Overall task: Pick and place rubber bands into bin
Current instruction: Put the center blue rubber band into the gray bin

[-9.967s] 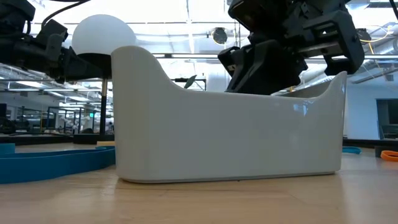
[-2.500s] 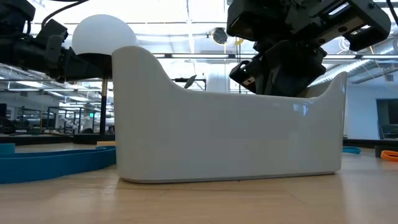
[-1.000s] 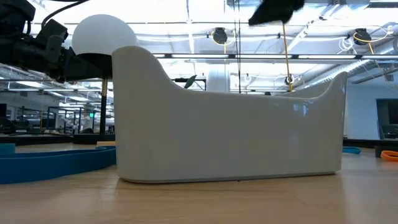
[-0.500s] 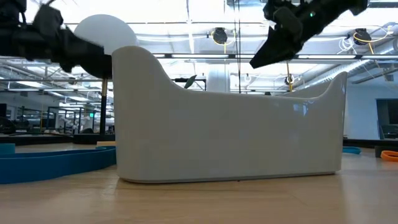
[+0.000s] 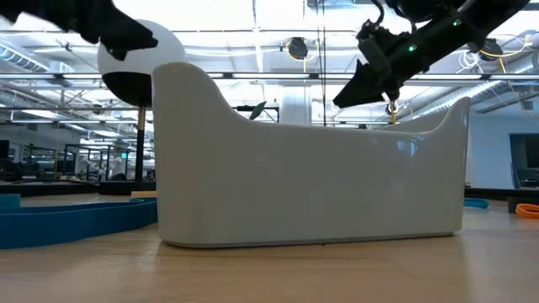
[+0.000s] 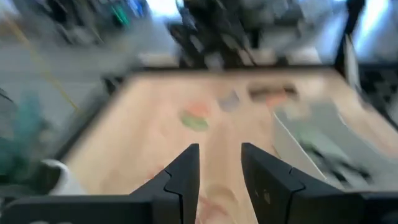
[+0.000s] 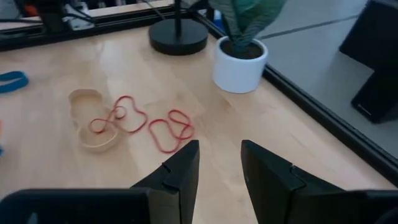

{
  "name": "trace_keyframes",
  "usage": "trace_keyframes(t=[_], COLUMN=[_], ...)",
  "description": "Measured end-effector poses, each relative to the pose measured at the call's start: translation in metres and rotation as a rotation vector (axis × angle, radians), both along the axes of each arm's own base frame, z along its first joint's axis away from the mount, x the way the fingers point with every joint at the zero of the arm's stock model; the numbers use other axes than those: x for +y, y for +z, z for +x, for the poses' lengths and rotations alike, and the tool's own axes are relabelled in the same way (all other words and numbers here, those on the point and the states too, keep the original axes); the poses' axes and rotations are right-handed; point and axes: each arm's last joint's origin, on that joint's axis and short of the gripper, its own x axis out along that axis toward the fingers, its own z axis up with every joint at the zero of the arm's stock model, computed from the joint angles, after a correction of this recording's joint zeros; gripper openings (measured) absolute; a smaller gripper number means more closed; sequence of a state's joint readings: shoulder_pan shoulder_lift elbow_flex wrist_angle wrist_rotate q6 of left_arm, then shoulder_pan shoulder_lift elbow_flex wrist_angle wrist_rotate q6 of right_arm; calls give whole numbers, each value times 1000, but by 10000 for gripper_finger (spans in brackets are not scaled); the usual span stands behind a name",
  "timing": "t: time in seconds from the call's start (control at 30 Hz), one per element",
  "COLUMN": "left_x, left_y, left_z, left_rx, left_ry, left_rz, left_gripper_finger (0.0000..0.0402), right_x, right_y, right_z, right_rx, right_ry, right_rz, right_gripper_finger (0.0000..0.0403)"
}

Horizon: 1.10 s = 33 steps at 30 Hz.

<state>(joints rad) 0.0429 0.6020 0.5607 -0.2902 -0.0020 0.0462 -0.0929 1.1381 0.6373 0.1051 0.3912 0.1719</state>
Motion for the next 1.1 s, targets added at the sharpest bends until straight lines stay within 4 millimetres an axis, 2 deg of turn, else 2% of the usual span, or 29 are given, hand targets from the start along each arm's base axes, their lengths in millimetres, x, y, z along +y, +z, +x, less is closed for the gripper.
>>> trace_keyframes(t=[0.1,0.2,0.43,0.57,0.77,1.1], left_x=[-8,-18,-45,-59,-78,-91], left_y=[10,11,-14,-36,-57,-90], left_z=[21,43,89,102,119,134], left_rx=[184,334,551,642,661,745], left_ry=[-80,-138,-213,-257,-281,-210], left_rz=[-12,-5,-2,18,4,-71], left_gripper_finger=[124,124,124,124,124,124], right_x=[-5,-7,-8,-6,-4,-3], right_y=[0,0,0,-1,-1,-1], right_z=[-1,-1,-1,-1,0,0], right_rx=[1,1,4,3,1,-2], right_ry=[-20,-32,-32,-6,77,90], right_rz=[0,0,2,13,56,62], right_gripper_finger=[114,114,114,114,114,114])
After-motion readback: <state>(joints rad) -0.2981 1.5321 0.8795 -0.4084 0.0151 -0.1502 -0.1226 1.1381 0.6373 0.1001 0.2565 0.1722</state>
